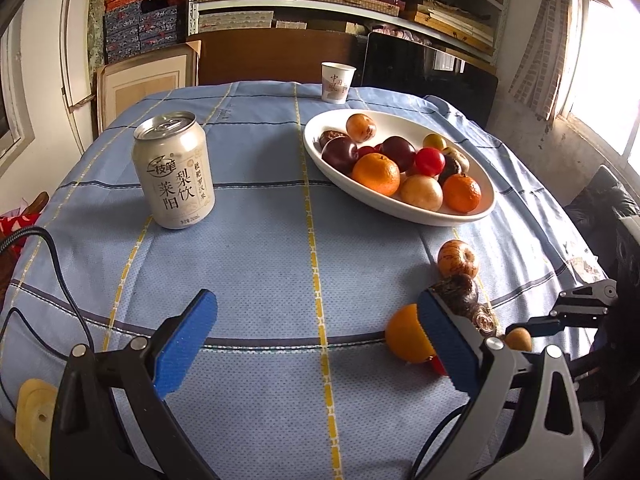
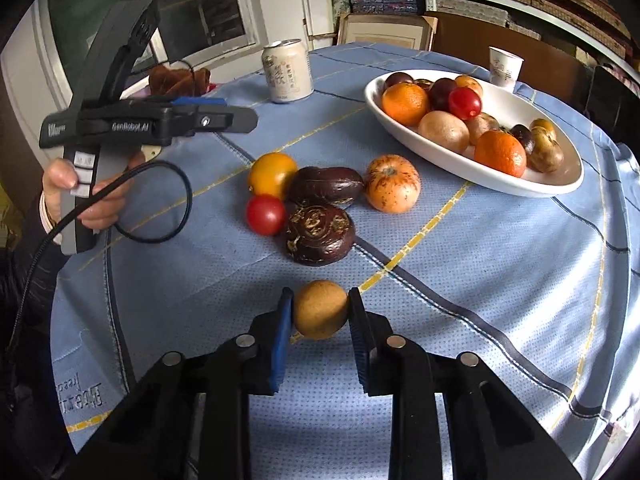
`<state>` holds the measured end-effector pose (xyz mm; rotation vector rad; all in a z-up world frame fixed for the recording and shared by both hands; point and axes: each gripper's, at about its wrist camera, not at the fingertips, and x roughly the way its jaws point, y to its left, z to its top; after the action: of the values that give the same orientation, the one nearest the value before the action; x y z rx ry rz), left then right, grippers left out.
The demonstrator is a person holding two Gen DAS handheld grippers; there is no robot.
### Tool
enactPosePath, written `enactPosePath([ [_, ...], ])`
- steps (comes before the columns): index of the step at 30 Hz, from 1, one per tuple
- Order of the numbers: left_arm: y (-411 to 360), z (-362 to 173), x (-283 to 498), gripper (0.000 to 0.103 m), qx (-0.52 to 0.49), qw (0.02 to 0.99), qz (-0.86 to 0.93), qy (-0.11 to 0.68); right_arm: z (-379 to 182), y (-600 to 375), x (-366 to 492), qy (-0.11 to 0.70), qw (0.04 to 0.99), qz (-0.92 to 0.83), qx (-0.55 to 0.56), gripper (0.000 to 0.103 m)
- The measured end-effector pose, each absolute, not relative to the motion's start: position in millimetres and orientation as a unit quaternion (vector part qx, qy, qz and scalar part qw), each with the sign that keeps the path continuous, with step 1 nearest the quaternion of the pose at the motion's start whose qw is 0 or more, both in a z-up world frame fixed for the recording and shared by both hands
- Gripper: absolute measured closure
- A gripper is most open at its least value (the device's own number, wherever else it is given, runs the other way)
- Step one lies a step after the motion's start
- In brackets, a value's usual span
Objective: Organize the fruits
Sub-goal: 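Grasp the tan round fruit with the right tool while the left tool grasps the orange tomato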
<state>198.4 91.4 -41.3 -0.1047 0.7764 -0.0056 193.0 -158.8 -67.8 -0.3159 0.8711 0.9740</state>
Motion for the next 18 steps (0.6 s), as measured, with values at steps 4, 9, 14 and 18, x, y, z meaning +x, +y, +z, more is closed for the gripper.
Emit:
enactPosePath([
  [4,85.0,-41.7,198.0,0.005,-0.052,0.923,-0.032,0.379,-58.7,-166.0,198.2,0.392,0.793,0.453,-0.114,0.075],
  [9,67.6,-45.2,200.6,0.01,-0.045,0.916,-0.083,0.391,-58.8,-167.2,204.6,0.397,0.8,0.437,-0.107,0.075],
  [14,58.1,-50.7,204.0,0.034,-0.044,0.907,-0.108,0.405,-59.0,-167.4,205.1,0.4,0.802,0.432,-0.105,0.075],
  [18,55.1,-53.6,207.2,0.042,-0.049,0.902,-0.119,0.412,-59.5,-167.7,201.9,0.4,0.802,0.431,-0.107,0.075],
])
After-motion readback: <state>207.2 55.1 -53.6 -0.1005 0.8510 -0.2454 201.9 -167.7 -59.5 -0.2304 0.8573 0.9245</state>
